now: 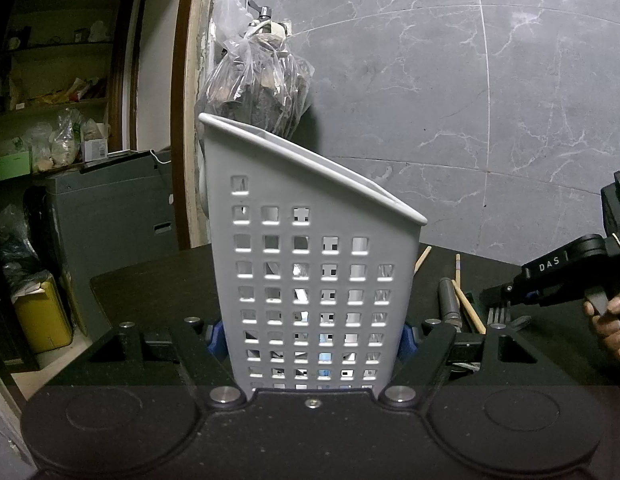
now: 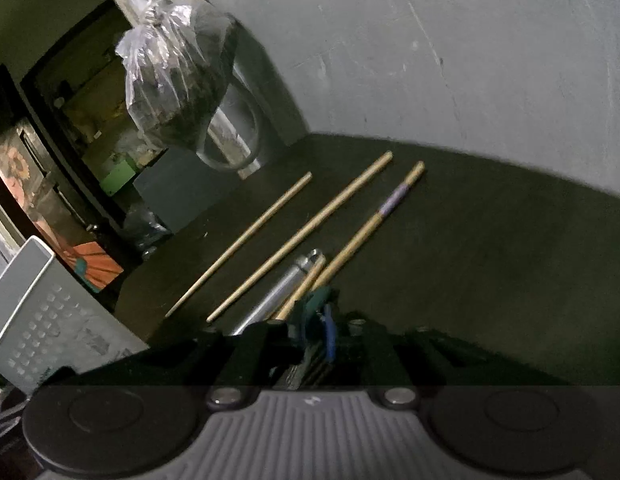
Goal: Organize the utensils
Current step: 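Close the right gripper on the metal fork handle and lift, then carry the metal fork with the right gripper above the white caddy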
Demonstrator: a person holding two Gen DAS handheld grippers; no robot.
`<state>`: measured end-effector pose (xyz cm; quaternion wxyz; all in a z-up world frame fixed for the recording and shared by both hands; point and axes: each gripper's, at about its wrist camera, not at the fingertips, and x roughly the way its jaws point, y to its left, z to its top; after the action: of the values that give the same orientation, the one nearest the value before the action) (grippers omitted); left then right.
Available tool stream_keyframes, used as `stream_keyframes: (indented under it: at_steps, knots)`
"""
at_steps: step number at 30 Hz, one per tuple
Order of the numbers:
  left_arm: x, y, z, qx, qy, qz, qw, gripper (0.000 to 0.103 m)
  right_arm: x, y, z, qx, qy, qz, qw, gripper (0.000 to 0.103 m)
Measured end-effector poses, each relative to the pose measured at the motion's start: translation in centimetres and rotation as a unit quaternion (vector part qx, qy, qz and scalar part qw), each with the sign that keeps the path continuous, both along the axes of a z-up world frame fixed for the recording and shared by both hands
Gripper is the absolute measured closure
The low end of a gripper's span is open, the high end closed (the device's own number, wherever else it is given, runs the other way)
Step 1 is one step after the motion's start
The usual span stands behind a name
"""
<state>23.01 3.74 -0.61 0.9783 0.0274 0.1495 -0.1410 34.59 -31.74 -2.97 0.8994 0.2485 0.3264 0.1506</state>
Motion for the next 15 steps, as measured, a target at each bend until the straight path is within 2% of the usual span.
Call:
stream_keyframes:
  at_steps: [4,9,15]
  knots:
    - [0.0,0.0,0.0,0.000,0.000,0.000,1.0000,0.027,-0.4,-0.1,-0.2,0.006,-0.002,0.007,1.000,0.085]
    - [0.0,0.0,0.0,0.000,0.000,0.000,1.0000,0.027,-0.9,0.2,0.0,-0.008,-0.011,0.014,1.000,0.094]
    - [0.0,0.0,0.0,0.000,0.000,-0.002,1.0000,0.027,-2.4,0.4,0.9,-0.015,-0.034,0.002,0.999,0.097]
